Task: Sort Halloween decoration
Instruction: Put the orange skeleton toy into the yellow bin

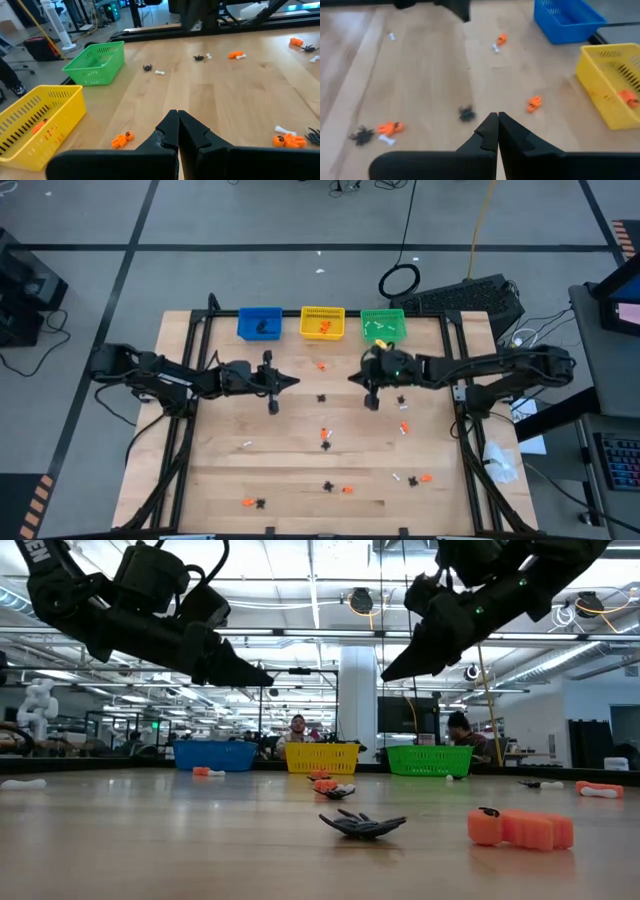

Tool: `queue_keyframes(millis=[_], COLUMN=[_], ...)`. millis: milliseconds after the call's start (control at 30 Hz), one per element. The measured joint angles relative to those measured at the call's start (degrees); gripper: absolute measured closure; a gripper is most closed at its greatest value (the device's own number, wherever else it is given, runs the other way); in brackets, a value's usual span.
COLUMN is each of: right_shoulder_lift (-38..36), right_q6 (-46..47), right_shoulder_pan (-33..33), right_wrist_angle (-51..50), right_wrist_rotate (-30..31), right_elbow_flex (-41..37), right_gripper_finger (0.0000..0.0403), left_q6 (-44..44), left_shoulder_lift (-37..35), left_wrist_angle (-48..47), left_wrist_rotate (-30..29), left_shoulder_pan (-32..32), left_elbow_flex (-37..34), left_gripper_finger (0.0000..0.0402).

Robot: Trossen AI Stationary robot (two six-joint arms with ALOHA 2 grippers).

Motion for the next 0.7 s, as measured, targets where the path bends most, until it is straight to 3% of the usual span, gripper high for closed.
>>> queue_keyframes(millis=[267, 500, 700], right_shoulder_lift=[2.89, 6.6, 10.03], right_q6=[-0.03, 3.34, 6.13], right_shoulder_pan=[7.38, 10.39, 11.58], right_wrist_angle=[0.45, 1.72, 3.38], right_wrist_rotate=[0.5, 0.49, 0.68], right_elbow_flex=[0.04, 0.04, 0.04], right_gripper_finger=[0.0392, 0.034, 0.0293], left_q6=[-0.54, -2.09, -3.59], left_shoulder_lift=[0.0, 0.0, 0.0], left_wrist_angle=[3.56, 14.7, 15.93], left_wrist_rotate=[0.2, 0.35, 0.39], left_shoulder_pan=[-0.02, -0.16, -0.39], left_elbow_flex=[-1.59, -8.78, -11.6], left_gripper_finger=[0.0402, 0.0402, 0.0402])
